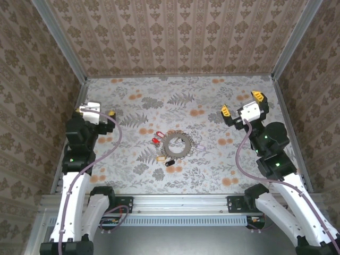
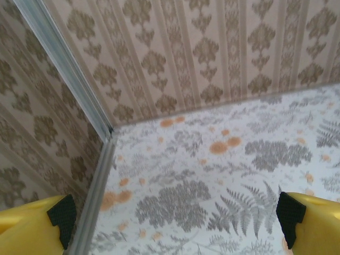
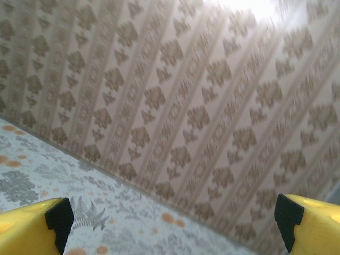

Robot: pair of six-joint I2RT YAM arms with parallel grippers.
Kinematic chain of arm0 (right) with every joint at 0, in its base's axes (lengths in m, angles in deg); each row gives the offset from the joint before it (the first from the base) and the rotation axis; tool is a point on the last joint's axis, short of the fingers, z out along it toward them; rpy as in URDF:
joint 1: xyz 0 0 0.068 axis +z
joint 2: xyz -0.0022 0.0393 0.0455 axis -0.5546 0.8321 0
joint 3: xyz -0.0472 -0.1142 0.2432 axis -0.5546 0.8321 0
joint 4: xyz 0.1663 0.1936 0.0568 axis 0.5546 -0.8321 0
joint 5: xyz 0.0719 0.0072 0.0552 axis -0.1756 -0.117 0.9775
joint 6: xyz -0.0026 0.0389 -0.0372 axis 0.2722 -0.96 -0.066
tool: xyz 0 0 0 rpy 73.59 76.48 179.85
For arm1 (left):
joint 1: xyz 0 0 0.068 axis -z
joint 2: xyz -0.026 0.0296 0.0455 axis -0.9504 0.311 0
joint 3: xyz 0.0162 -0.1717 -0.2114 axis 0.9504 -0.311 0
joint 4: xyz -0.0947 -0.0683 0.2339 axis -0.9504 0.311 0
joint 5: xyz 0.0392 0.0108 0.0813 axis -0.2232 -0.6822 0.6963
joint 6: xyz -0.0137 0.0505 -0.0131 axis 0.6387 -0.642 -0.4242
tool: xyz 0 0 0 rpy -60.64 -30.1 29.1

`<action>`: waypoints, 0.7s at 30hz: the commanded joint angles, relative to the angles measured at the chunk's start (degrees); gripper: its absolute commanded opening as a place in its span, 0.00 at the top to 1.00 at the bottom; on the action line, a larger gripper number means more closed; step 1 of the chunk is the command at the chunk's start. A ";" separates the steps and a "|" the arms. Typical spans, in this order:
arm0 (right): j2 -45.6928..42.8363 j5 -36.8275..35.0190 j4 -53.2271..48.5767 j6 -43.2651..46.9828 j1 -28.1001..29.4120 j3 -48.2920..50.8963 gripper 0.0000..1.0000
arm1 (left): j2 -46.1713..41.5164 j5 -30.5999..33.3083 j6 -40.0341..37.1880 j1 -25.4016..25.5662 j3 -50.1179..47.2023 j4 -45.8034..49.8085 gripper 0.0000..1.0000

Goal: Put the keys on the keyring

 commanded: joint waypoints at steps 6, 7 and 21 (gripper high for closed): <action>5.63 -6.46 15.93 -16.24 -4.35 15.93 0.00 | 7.28 2.77 6.64 0.22 -16.02 -20.45 0.00; 6.91 -6.64 17.37 -17.35 -4.86 17.91 0.00 | 8.63 2.55 6.16 0.24 -17.97 -23.36 0.00; 29.51 -1.47 40.13 -19.61 -10.78 28.39 0.00 | 33.85 2.36 4.94 0.95 -24.15 -57.27 0.00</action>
